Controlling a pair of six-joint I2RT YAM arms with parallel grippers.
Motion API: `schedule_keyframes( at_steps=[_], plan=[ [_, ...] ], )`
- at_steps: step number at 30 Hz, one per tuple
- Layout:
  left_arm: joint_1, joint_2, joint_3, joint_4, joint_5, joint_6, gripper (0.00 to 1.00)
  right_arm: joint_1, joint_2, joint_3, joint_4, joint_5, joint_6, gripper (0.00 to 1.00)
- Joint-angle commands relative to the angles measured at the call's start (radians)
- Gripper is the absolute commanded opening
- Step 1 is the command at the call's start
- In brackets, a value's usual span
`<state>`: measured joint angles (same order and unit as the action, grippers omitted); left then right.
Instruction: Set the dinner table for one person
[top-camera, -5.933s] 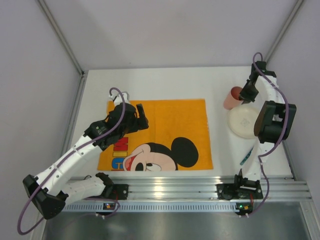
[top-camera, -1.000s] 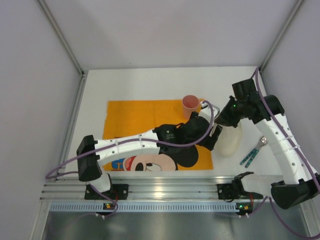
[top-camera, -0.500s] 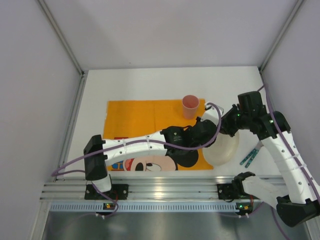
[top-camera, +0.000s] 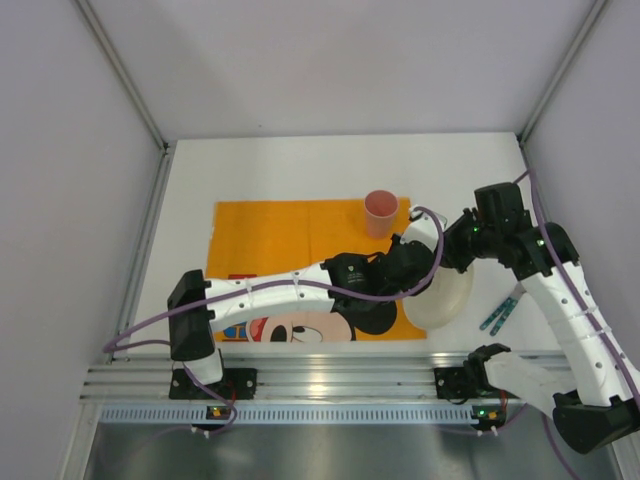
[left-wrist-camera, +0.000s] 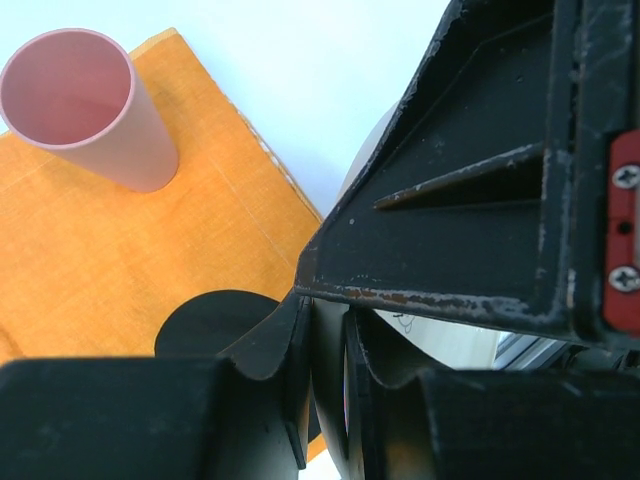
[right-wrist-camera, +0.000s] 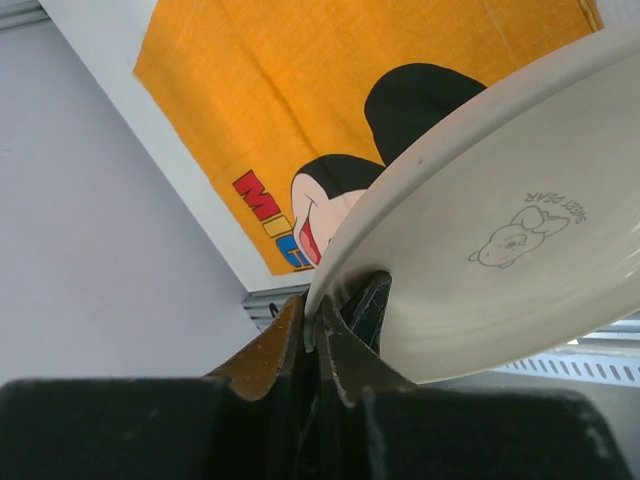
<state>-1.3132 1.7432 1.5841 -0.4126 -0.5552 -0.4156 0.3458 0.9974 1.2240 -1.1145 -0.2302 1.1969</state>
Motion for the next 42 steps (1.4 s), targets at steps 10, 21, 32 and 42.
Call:
schedule_keyframes(
  at_steps=[10, 21, 32, 42],
  plan=[
    [0.015, -0.065, -0.021, 0.015, -0.080, -0.017, 0.00, 0.015, -0.002, 0.187, -0.051, -0.040, -0.074, 0.71],
    [0.061, -0.266, -0.188, -0.147, -0.117, -0.096, 0.00, -0.013, 0.156, 0.623, -0.380, 0.281, -0.312, 0.97],
    [0.610, -0.588, -0.628, -0.062, 0.265, -0.089, 0.00, -0.030, 0.191, 0.468, -0.275, 0.298, -0.473, 1.00],
    [0.805, -0.499, -0.757, 0.087, 0.445, -0.130, 0.00, -0.255, 0.185, 0.257, -0.194, 0.313, -0.602, 1.00]
  ],
)
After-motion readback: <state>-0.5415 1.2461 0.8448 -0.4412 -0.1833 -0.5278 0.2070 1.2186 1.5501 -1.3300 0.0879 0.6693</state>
